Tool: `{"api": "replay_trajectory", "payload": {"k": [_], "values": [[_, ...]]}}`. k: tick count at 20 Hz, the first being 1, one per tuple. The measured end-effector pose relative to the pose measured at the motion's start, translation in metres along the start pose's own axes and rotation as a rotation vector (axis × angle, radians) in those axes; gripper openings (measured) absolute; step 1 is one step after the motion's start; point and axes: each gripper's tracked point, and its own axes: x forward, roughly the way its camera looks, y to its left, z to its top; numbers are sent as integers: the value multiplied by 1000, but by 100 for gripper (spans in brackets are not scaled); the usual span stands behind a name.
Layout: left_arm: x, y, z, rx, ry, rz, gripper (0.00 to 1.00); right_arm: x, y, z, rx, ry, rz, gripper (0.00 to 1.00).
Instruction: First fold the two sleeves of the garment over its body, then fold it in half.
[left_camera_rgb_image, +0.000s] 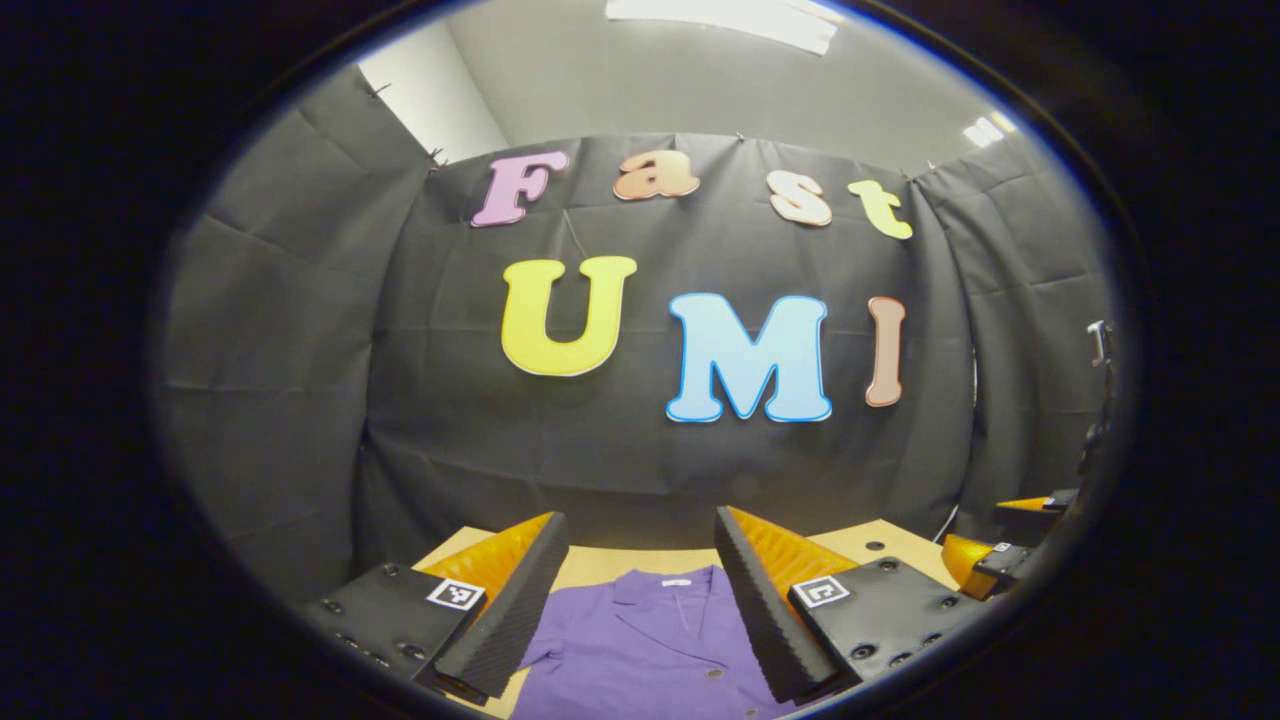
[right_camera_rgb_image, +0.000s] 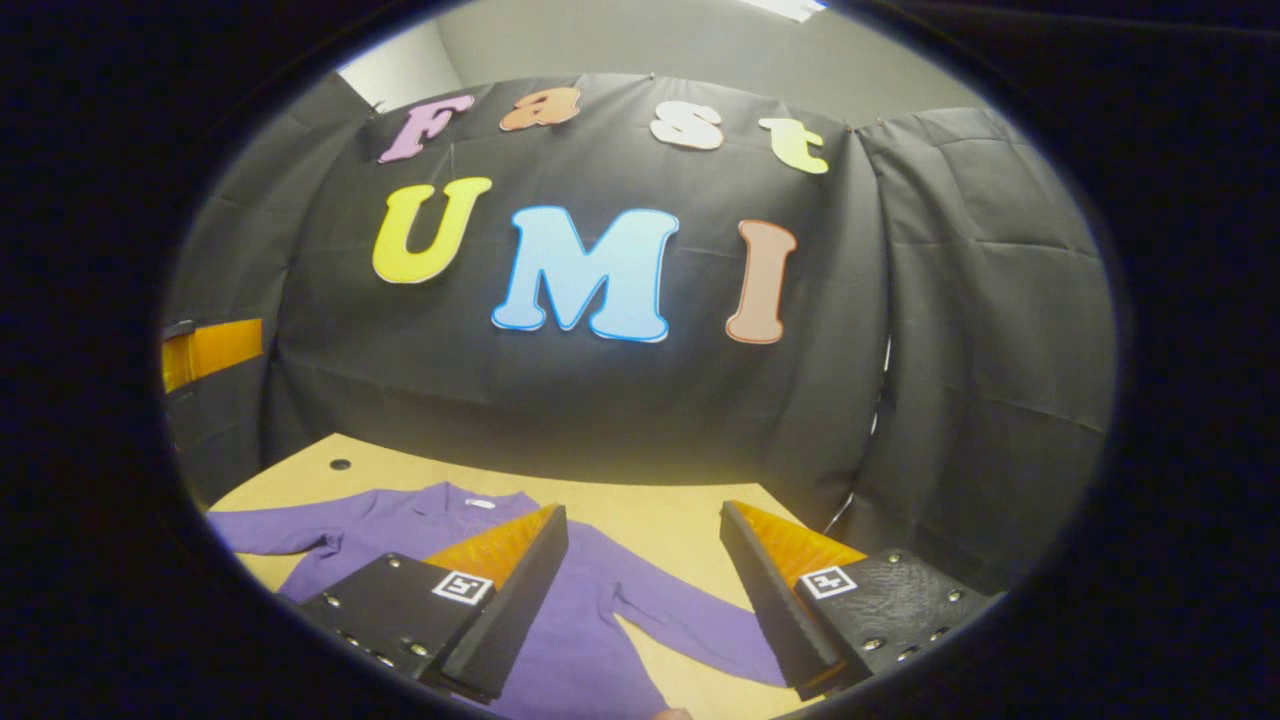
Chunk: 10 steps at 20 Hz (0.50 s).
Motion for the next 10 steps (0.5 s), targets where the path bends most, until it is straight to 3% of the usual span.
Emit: {"api": "replay_trajectory", "payload": {"k": [10], "values": [[5, 19, -4, 32, 4, 57, 94, 17, -83, -60, 63, 156, -209, 96]]}}
